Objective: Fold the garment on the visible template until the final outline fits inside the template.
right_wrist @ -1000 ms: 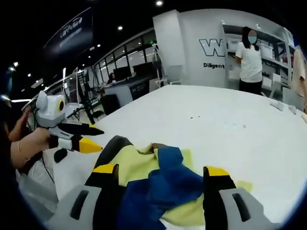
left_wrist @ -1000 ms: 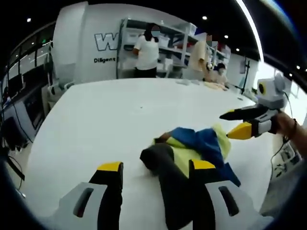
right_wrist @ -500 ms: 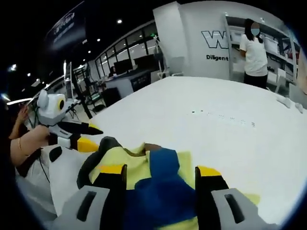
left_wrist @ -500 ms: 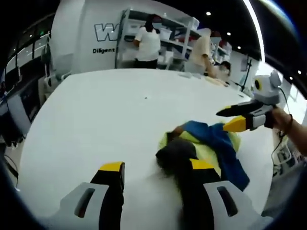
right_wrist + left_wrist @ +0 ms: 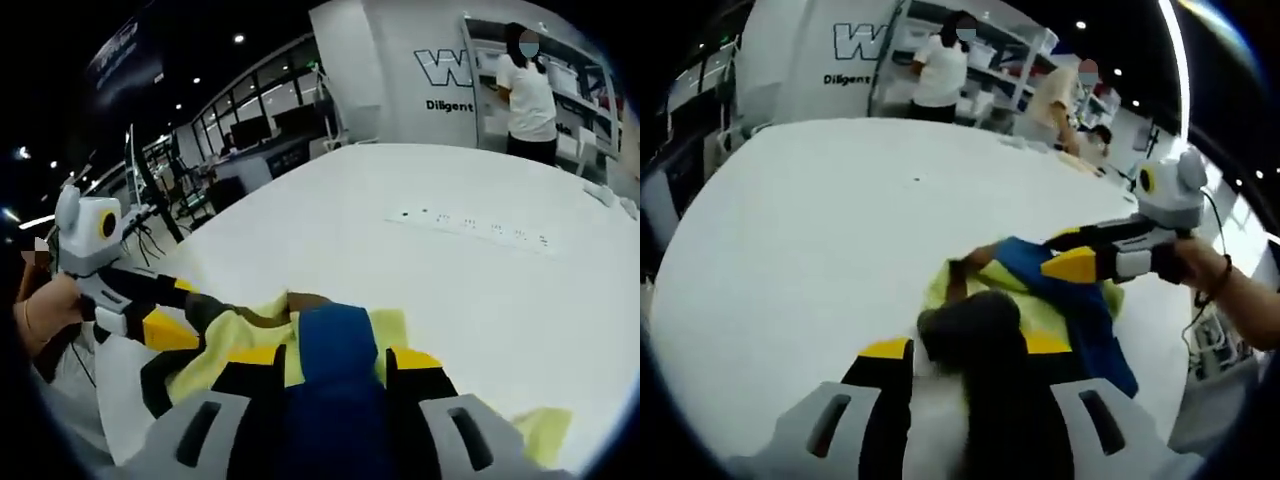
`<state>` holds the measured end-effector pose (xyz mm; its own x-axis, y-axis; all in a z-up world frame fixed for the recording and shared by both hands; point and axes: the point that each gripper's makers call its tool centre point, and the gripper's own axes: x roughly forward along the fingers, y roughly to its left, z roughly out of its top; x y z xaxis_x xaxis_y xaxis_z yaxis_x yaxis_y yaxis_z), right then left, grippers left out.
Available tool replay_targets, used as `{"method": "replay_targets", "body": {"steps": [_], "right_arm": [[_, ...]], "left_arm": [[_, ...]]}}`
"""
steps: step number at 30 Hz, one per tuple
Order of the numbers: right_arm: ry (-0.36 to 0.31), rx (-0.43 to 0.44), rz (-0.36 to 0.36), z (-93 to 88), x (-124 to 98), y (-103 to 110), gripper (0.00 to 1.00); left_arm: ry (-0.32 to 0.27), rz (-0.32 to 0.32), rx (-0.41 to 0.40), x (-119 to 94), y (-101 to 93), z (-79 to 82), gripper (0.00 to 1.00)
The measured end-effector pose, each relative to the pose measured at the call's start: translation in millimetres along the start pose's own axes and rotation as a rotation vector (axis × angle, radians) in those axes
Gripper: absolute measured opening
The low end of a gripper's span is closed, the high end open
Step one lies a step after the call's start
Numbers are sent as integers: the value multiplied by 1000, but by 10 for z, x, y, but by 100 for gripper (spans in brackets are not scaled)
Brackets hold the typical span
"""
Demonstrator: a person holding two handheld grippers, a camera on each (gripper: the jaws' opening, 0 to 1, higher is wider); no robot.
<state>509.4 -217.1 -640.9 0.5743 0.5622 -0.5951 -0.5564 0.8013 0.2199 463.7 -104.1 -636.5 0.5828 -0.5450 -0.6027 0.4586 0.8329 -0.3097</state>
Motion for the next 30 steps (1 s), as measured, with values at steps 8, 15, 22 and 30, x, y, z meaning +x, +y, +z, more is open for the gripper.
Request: {"method": "replay_targets", "body": {"steps": [8, 15, 22, 30], "right_arm": [[27, -12, -22, -75, 23, -57, 7], [30, -81, -47, -77, -28, -93, 0], [9, -121, -60, 39, -142, -96, 0], [-1, -153, -64, 209, -353, -151, 0]], "left_arm": [[21, -23, -37, 9, -51, -78, 11], [34, -15, 0, -26, -78, -157, 0], [5, -6, 51, -179, -102, -66, 0], [-13, 2, 70, -440, -4, 70, 0]]}}
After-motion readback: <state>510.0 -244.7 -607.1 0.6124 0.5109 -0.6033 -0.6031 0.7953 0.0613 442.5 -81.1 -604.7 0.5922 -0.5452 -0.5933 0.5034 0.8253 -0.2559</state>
